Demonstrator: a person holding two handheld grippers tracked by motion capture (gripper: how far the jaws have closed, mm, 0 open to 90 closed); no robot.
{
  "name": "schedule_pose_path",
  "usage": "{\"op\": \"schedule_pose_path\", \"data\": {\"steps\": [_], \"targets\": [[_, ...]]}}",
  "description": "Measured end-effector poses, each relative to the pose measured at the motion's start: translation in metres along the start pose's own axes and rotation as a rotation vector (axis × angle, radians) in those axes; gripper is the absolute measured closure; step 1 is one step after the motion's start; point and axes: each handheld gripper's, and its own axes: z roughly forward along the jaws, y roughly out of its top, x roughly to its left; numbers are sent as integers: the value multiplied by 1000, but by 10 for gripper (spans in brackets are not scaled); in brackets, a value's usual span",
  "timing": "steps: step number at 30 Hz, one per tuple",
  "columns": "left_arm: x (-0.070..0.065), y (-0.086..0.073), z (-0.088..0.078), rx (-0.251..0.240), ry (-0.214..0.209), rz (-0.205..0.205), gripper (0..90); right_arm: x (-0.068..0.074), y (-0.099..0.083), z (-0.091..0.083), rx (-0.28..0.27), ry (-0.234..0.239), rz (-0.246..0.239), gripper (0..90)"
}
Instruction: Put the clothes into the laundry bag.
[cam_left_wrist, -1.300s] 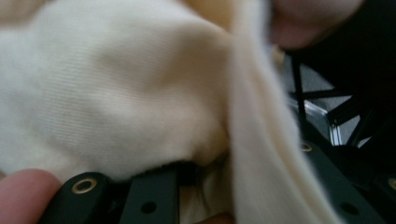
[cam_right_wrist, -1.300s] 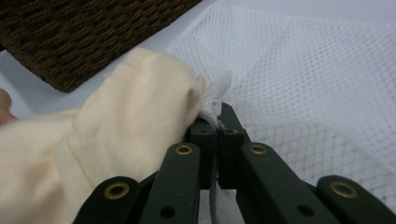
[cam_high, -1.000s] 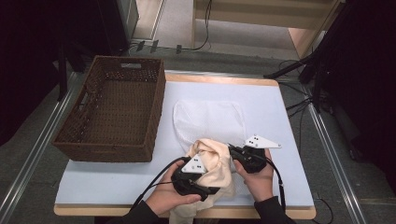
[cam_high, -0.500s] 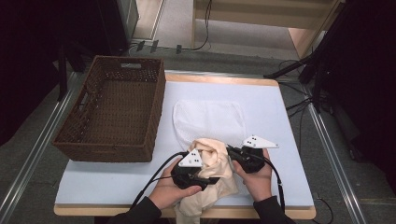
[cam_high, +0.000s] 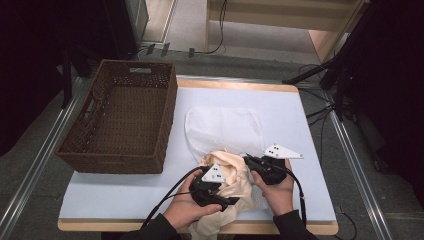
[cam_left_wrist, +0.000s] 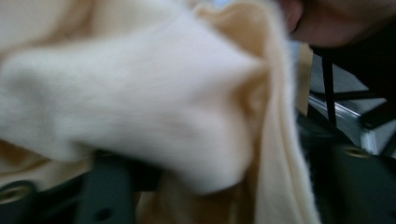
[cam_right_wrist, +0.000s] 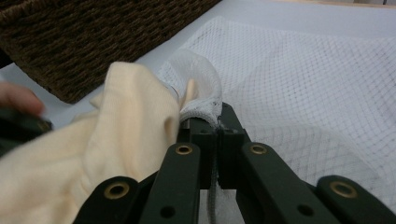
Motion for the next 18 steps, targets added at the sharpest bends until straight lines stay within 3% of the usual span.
{"op": "schedule_pose_path", "data": {"steps": [3,7,9,11,12,14,15,16,17,18], "targets": [[5,3,-23,-62,9,-9,182,-2,0,-1,-3,1,0,884],[20,3,-40,-132,104,-48,124,-2,0,-1,2,1,0,884],[29,3,-39,-136,165,-81,97,-1,0,0,4,3,-2,884],[38,1,-29,-104,213,-131,75,0,0,1,5,7,-4,884],[42,0,-23,-83,215,-160,13,2,0,2,10,8,-6,884],[47,-3,-11,-42,162,-186,9,2,0,3,12,9,-14,885],[46,-3,-8,-44,145,-183,15,3,-1,3,15,12,-13,884],[44,-3,-6,-50,98,-170,45,3,-1,4,15,12,-13,885],[42,-2,-4,-50,83,-165,167,2,-1,4,13,14,-13,884],[38,-1,-2,-51,71,-127,211,2,-1,4,14,13,-12,885]]}}
